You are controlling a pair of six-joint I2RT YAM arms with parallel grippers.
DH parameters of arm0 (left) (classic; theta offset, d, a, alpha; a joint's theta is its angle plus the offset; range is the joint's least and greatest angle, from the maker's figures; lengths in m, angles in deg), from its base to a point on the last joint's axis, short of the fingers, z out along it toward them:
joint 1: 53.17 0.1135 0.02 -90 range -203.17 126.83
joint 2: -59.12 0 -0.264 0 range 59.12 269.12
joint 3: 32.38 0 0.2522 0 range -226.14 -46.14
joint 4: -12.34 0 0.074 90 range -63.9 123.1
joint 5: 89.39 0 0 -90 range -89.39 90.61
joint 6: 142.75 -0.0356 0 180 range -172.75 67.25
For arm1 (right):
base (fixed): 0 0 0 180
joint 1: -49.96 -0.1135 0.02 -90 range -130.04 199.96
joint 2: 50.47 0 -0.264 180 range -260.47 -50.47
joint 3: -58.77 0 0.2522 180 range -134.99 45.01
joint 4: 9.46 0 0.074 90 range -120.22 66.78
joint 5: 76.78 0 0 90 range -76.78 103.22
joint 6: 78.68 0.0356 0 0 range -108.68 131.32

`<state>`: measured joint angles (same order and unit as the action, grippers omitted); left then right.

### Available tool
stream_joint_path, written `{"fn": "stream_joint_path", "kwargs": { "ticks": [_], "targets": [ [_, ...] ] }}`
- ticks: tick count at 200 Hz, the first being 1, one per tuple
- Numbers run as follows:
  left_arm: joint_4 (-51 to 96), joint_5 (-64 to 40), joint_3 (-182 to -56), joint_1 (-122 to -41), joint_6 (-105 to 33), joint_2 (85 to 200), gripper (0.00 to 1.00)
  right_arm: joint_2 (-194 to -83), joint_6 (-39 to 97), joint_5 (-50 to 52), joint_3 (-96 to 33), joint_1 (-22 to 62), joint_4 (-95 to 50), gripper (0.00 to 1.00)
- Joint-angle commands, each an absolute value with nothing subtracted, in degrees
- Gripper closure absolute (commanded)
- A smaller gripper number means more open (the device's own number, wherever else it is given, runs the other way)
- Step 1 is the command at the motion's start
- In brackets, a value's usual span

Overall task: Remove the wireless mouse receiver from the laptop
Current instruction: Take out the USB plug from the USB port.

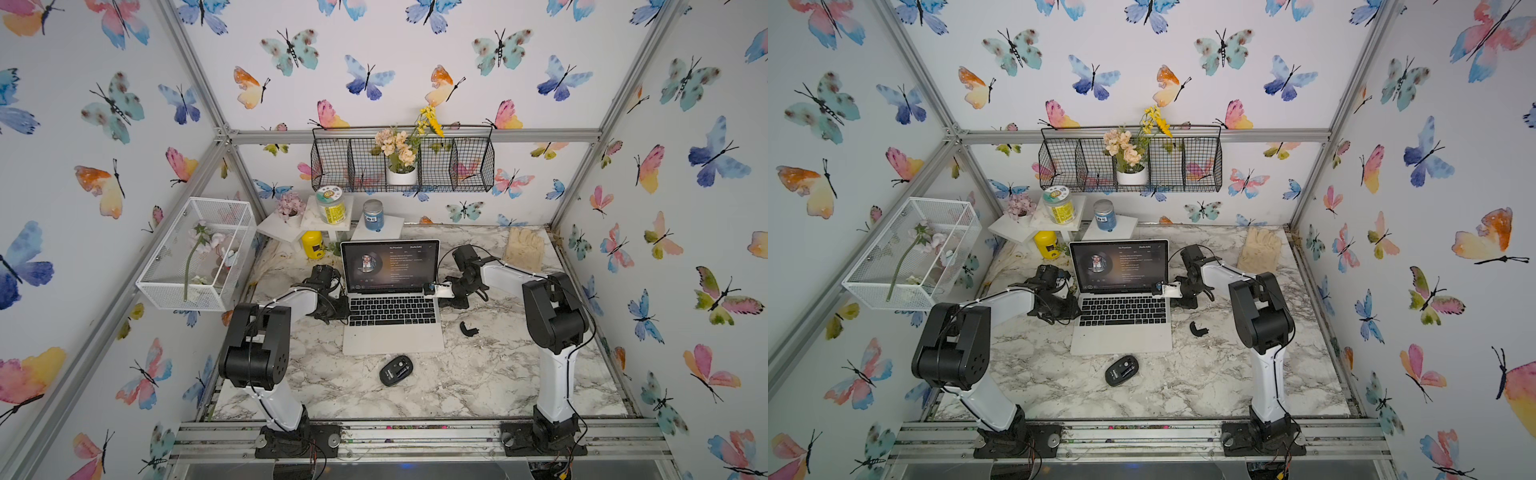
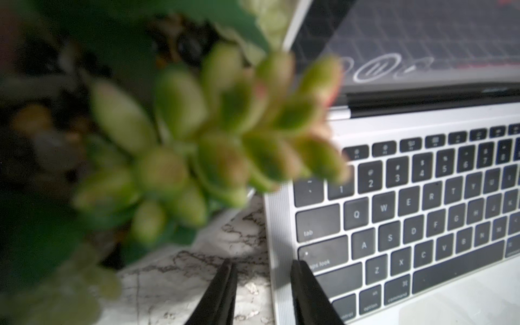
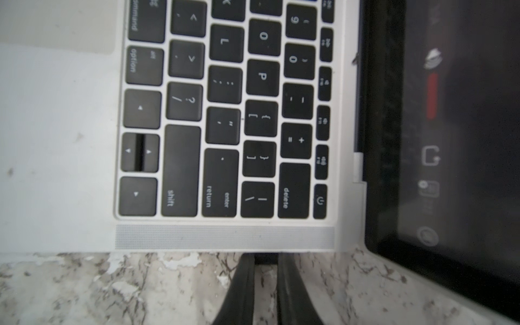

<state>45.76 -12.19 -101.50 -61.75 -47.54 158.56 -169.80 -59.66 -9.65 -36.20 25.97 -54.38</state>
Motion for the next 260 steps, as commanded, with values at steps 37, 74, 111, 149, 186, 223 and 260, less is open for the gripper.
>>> {"fn": "stream_joint_path", "kwargs": {
  "ticks": [37,74,111,149,186,223,260],
  "targets": [
    [49.8,-9.3,-101.0,-63.1,-47.0,163.9,0.63,-170.6,-57.9,-9.4,-30.2,24.0,-50.6,0.92],
    [52.8,-4.0,-103.0,-66.8,-47.6,167.5,0.64,-170.2,-57.4,-9.2,-29.6,24.0,-49.9,0.94],
    [56.3,-0.1,-104.7,-68.1,-48.1,169.6,0.65,-168.9,-57.0,-5.5,-29.0,24.3,-49.8,0.96],
    [60.4,1.0,-107.0,-68.5,-49.5,171.8,0.67,-165.8,-56.6,-3.8,-27.9,27.1,-49.9,0.97],
    [61.2,1.4,-107.3,-68.5,-49.9,172.3,0.66,-162.9,-55.3,-3.3,-26.3,30.3,-50.2,0.98],
    [61.0,-1.2,-107.5,-67.7,-50.2,172.2,0.65,-158.6,-53.7,-4.1,-23.8,31.4,-48.0,0.98],
    [58.2,-13.2,-104.2,-67.7,-46.9,159.6,0.50,-150.0,-46.0,-8.1,-20.0,29.7,-42.4,0.96]
  ]
}}
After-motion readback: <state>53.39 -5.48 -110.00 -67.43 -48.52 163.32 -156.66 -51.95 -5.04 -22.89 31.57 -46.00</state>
